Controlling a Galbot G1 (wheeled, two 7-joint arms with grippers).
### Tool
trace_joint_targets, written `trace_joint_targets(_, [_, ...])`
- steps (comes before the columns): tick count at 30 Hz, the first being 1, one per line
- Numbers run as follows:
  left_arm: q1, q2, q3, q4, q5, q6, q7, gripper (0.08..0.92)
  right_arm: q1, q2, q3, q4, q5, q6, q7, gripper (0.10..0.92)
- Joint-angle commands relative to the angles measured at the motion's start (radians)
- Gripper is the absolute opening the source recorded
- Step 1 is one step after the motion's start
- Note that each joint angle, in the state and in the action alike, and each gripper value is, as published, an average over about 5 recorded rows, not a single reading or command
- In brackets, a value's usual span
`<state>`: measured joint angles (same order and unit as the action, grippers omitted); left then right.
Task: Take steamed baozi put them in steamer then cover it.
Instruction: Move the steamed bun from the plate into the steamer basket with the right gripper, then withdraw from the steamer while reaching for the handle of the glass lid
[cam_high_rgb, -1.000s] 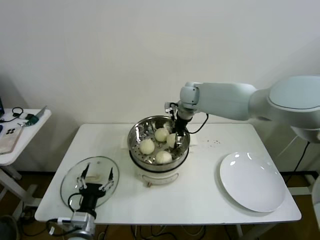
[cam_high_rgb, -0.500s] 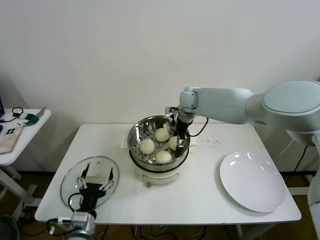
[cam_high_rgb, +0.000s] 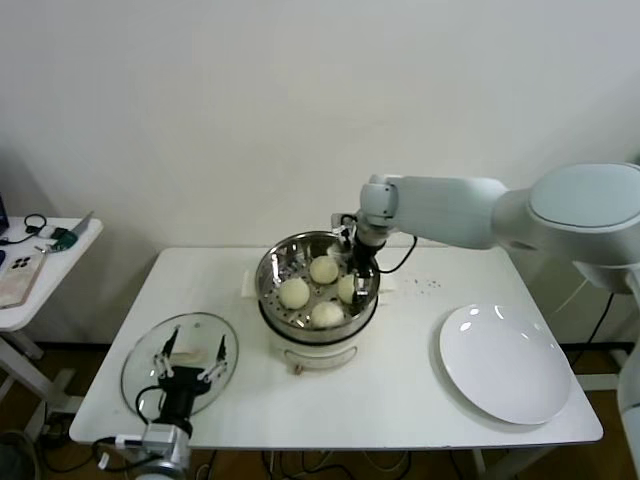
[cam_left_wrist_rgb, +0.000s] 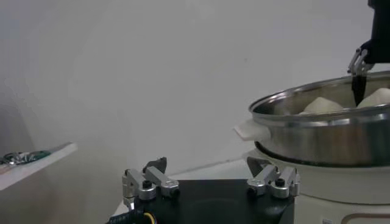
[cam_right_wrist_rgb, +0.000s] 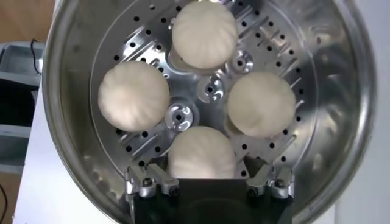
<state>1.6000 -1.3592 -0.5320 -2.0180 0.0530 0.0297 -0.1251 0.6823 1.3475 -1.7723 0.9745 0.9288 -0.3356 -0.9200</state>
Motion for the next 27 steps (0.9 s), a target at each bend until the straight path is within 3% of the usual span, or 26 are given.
trace_joint_targets(1, [0.001, 0.003, -0.001, -0.003, -0.001, 0.0, -0.001, 0.823, 0.037, -0.061, 0.064, 0.035, 0.041, 0.016, 0.01, 0.822])
trace_joint_targets(5, [0.001, 0.004, -0.001, -0.008, -0.001, 0.002, -0.002, 0.823, 0.096, -0.138, 0.078, 0.115, 0.086, 0.032, 0.014, 0.823])
trace_joint_targets(14, [0.005, 0.004, -0.004, -0.009, 0.001, 0.0, -0.003, 0.823, 0.15, -0.376, 0.156, 0.249, 0.036, 0.127, 0.117, 0.823])
trace_joint_targets(19, [0.002, 0.005, -0.007, -0.012, 0.005, 0.0, -0.007, 0.823, 0.069, -0.54, 0.277, 0.351, -0.027, 0.262, 0.316, 0.823])
trace_joint_targets(23, [-0.008, 0.004, -0.01, -0.009, 0.033, -0.016, -0.009, 0.823, -0.152, -0.685, 0.502, 0.446, -0.09, 0.343, 0.525, 0.823])
trace_joint_targets(27, [-0.015, 0.001, -0.02, -0.013, 0.097, -0.015, 0.002, 0.823, -0.43, -0.797, 0.791, 0.518, -0.165, 0.383, 0.627, 0.823])
